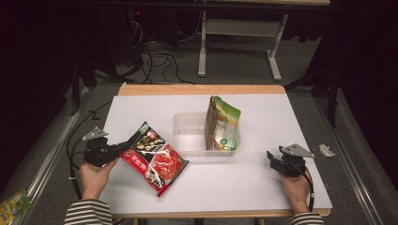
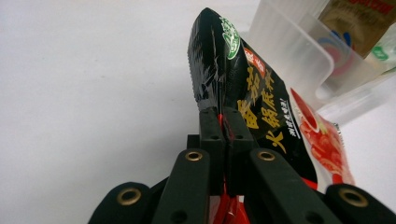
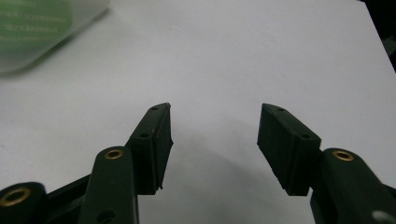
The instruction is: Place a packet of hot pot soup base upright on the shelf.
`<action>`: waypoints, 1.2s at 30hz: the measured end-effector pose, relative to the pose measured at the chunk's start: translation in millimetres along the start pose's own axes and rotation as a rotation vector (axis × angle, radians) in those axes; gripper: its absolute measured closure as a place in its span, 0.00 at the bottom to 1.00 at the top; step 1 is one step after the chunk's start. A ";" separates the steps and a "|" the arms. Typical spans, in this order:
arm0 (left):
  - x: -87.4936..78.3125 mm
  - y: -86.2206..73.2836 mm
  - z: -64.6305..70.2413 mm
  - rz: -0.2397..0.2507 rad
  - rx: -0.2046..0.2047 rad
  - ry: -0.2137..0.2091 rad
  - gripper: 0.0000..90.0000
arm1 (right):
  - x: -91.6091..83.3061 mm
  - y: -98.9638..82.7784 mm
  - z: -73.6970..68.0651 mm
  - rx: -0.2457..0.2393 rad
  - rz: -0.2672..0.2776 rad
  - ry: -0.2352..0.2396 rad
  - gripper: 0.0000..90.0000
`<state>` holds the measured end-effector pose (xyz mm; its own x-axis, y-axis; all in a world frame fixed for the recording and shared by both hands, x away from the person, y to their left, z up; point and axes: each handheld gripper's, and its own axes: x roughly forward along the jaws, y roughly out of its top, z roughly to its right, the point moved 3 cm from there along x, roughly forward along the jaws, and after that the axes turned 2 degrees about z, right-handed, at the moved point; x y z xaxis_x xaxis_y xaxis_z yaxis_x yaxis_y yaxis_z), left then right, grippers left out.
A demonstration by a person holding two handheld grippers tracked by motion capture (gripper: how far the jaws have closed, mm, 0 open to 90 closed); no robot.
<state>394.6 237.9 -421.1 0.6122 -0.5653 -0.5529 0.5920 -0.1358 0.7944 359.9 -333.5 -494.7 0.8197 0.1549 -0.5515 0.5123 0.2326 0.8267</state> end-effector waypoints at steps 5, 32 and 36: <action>-4.0 6.6 8.6 0.012 0.004 -0.006 0.99 | 0.0 0.0 0.5 -0.007 0.004 -0.003 0.50; -26.4 47.6 51.3 0.054 0.095 -0.022 1.00 | -0.7 0.0 0.7 0.004 0.010 -0.001 0.50; -29.9 55.1 50.3 0.067 0.094 -0.009 1.00 | -0.6 0.1 1.0 0.001 0.011 0.002 0.50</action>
<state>382.6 206.4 -348.1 0.6438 -0.5831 -0.4956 0.4977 -0.1729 0.8500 359.7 -334.5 -494.2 0.8251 0.1590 -0.5422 0.5032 0.2294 0.8331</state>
